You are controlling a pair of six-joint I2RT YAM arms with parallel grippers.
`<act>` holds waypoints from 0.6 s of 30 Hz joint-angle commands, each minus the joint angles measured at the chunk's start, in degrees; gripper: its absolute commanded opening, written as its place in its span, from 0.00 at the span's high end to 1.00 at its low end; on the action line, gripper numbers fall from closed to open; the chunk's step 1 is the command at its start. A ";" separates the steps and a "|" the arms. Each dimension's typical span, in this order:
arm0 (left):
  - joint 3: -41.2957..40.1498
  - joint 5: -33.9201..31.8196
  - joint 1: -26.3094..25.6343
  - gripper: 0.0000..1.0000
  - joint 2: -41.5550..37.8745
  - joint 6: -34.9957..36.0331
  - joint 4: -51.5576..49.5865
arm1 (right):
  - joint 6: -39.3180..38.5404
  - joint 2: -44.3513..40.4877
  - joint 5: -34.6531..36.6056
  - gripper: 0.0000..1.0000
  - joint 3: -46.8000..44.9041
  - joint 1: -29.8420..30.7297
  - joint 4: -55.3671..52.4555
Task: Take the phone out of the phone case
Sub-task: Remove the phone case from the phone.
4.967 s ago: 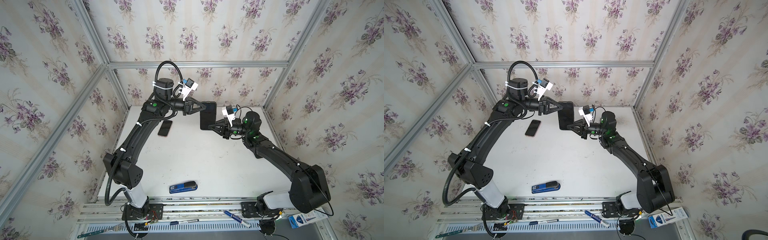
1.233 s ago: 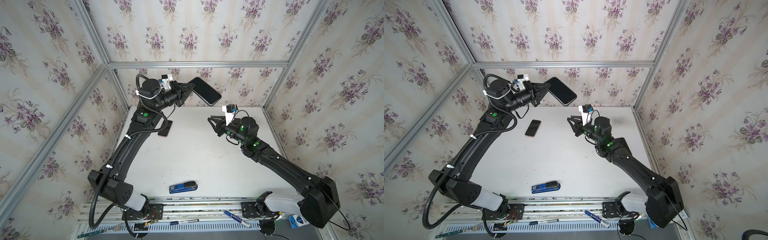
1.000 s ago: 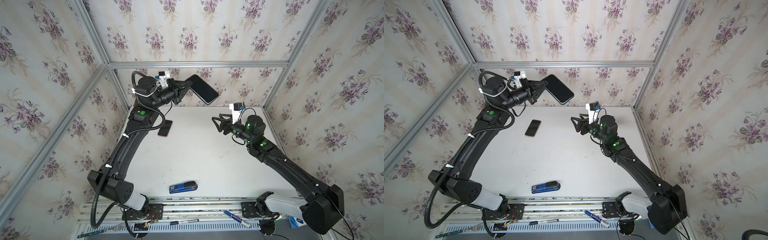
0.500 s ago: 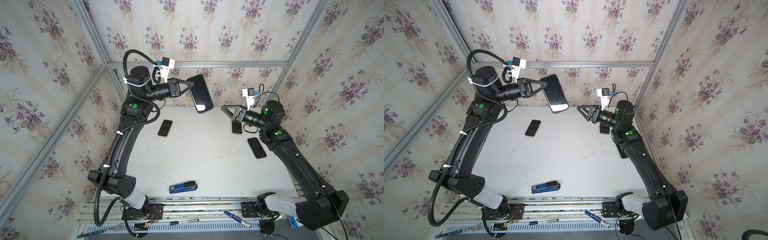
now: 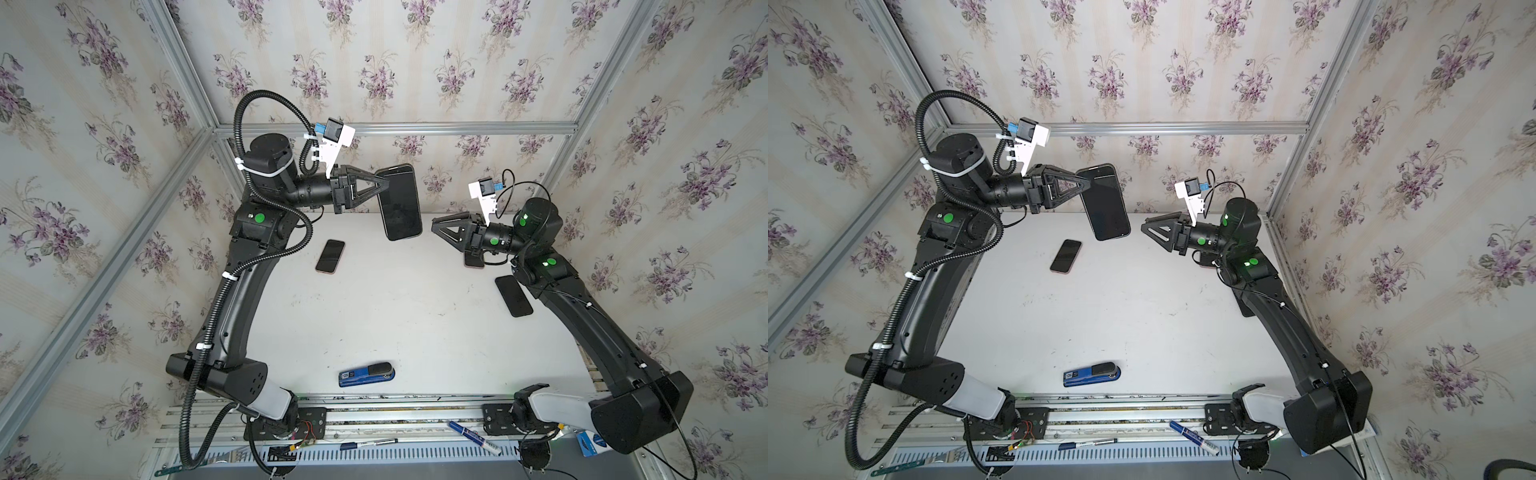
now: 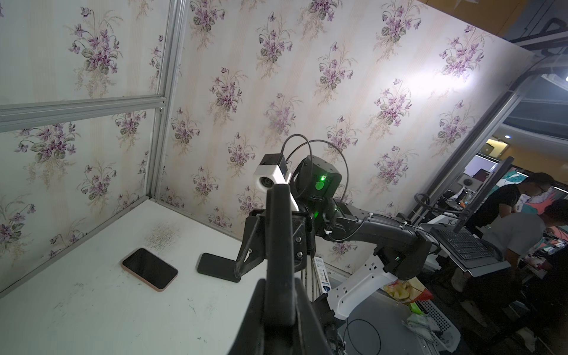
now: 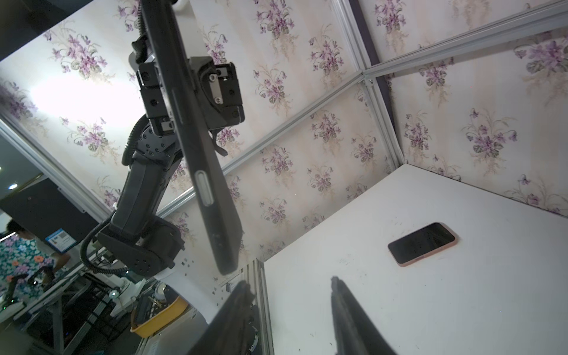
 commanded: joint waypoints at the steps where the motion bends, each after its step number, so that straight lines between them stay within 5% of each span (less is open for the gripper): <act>1: -0.30 1.78 -0.07 1.00 -0.46 2.78 1.16 | -1.67 0.81 -2.63 0.55 1.60 1.14 1.37; 18: -0.20 1.35 -0.13 1.00 -0.20 3.94 0.63 | 2.34 4.09 -6.29 0.64 1.96 4.22 7.85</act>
